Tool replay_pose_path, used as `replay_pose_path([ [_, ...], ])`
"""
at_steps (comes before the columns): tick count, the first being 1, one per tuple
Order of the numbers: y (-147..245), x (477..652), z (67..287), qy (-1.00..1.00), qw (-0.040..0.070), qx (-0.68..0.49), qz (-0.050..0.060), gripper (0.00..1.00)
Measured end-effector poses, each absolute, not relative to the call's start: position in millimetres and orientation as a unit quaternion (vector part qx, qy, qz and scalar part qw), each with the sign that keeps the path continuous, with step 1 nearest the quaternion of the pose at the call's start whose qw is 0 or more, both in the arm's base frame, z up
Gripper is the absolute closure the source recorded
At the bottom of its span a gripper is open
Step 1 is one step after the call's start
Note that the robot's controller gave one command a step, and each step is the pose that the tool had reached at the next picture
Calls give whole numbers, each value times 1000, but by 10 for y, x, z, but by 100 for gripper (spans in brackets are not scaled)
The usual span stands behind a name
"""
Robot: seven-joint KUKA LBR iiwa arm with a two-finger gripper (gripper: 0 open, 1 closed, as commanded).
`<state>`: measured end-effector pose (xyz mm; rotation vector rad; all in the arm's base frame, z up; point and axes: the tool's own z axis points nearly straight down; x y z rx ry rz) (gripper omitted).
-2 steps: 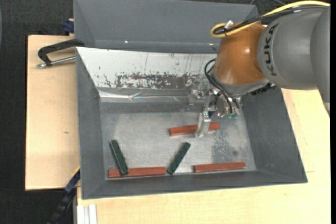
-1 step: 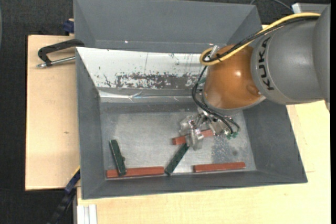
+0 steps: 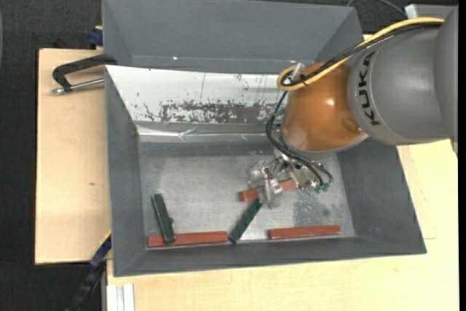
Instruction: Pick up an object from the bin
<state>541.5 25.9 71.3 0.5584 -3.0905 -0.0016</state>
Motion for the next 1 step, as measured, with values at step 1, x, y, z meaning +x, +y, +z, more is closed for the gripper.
replay_pose_path([
  [1, -134, 5254, 2082, -984, -2, 178, 0, 100],
])
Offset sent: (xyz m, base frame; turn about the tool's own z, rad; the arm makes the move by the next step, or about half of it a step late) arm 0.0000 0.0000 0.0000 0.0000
